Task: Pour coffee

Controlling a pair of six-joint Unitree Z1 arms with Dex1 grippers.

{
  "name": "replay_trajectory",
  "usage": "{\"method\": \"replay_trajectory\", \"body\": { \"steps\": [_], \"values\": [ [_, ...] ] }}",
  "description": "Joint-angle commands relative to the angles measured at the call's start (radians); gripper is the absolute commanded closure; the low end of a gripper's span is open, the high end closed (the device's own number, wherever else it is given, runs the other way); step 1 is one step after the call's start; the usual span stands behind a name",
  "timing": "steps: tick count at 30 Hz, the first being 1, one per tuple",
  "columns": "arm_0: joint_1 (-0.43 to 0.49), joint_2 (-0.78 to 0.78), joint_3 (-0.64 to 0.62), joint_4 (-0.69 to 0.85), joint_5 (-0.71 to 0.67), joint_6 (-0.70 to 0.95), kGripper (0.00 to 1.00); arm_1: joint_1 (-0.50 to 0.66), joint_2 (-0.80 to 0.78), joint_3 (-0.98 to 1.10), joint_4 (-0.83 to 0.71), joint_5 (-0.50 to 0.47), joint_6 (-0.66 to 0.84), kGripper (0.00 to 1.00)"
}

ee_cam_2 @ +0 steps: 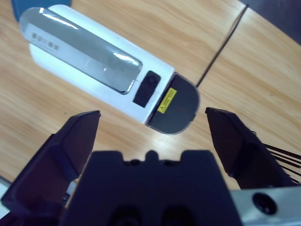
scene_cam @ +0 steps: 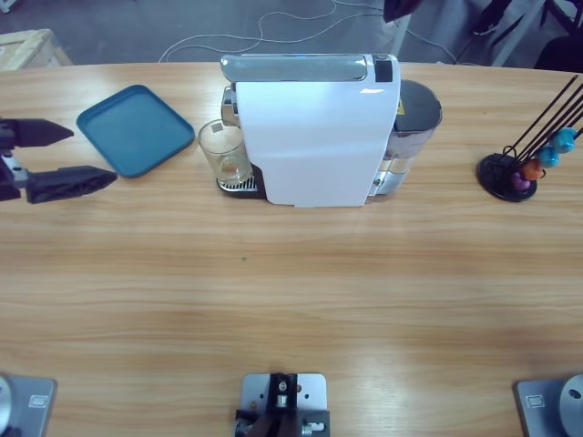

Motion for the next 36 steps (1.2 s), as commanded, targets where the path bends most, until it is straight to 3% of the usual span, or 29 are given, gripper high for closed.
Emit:
{"method": "replay_trajectory", "body": {
  "steps": [1,4,8,14,19,28,36],
  "values": [
    [-0.012,-0.087,0.057,0.018,0.000,0.004,0.018,0.034,-0.121,0.133,-0.006,-0.042,0.012,0.000],
    [-0.012,-0.146,0.074,0.019,0.000,0.004,0.018,0.049,-0.273,0.399,-0.137,-0.040,0.006,0.000],
    [-0.012,-0.170,0.082,0.039,-0.001,0.005,0.018,0.095,-0.515,0.809,-0.434,-0.027,0.004,0.000],
    [-0.012,-0.148,0.092,0.035,-0.002,0.005,0.018,0.123,-0.752,1.199,-0.714,-0.020,-0.006,0.000],
    [-0.015,-0.193,0.145,-0.006,-0.141,0.027,0.018,0.123,-0.826,1.290,-0.749,-0.007,-0.042,0.000],
    [-0.015,-0.257,0.167,-0.018,-0.138,0.030,0.018,0.123,-0.864,1.425,-0.895,0.071,-0.052,0.000],
    [-0.016,-0.274,0.142,0.015,-0.123,-0.079,0.018,0.123,-0.836,1.390,-0.894,0.083,-0.087,0.000]
  ]
}}
